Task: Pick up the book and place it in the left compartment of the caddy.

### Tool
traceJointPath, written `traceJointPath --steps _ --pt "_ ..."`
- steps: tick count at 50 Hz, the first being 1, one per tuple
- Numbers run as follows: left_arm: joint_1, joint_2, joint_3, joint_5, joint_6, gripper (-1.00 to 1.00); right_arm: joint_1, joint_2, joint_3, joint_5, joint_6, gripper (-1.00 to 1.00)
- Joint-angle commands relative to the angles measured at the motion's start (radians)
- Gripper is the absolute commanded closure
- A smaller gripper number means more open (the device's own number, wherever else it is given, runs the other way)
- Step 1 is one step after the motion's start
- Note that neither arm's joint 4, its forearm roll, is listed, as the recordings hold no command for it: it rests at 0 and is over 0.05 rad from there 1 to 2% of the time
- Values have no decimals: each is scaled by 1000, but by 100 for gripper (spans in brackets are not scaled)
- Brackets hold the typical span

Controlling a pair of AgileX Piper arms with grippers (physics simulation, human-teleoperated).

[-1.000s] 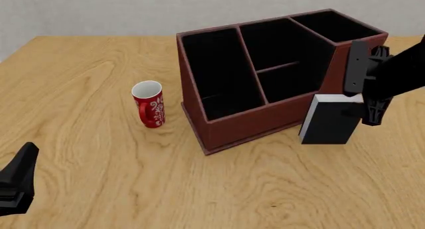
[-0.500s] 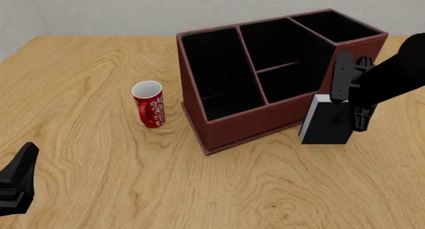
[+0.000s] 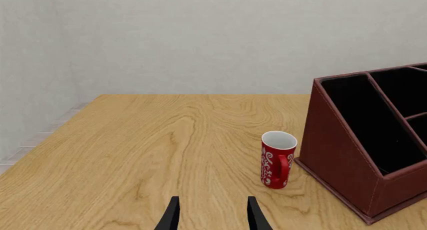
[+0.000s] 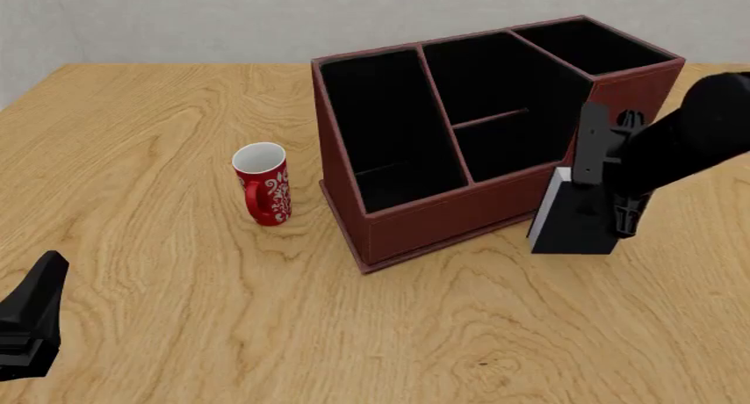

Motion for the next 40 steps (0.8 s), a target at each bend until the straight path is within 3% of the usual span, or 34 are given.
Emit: traceJointPath --steps 1,19,36,38,40 --pt "0 0 0 0 0 -100 13 6 28 10 14 100" --pt "0 0 0 0 0 -100 7 -29 55 24 8 100" --pt "0 0 0 0 0 -100 27 -148 103 94 -1 100" --pt "0 0 0 0 0 -100 7 -170 125 78 -39 100" --pt "0 0 0 0 0 -100 4 -174 120 81 -39 100"
